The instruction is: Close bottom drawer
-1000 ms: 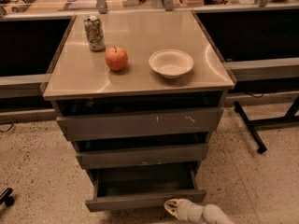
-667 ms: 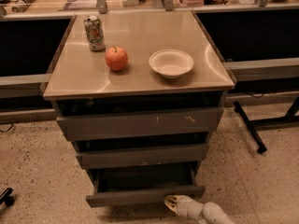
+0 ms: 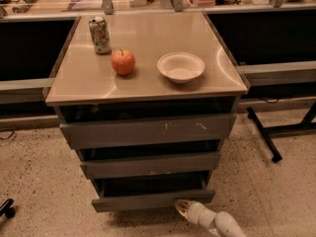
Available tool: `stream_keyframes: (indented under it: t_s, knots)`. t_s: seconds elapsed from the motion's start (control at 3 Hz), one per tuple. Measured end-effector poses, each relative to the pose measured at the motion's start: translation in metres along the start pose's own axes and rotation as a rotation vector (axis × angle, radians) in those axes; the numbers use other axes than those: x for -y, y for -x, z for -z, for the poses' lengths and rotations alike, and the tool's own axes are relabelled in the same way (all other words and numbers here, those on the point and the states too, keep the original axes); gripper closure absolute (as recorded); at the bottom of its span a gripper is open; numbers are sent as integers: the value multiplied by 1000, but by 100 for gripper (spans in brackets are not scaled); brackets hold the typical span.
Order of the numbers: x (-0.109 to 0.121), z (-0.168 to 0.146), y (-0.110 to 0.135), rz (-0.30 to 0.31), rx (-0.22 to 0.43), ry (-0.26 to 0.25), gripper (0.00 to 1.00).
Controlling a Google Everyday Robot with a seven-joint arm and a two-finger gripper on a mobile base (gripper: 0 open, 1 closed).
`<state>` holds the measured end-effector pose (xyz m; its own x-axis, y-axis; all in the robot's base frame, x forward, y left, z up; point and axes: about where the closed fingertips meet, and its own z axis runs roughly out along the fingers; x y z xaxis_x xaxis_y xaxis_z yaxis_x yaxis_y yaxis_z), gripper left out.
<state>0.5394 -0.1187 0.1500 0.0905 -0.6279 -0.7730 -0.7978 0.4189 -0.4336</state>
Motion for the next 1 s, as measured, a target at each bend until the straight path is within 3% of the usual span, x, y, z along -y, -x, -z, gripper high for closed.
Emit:
stream_keyframes:
  t_s: [0.33, 1.0]
  knots:
    - [15, -6, 1, 9, 4, -26, 100]
    - [40, -25, 4, 25, -5, -29, 100]
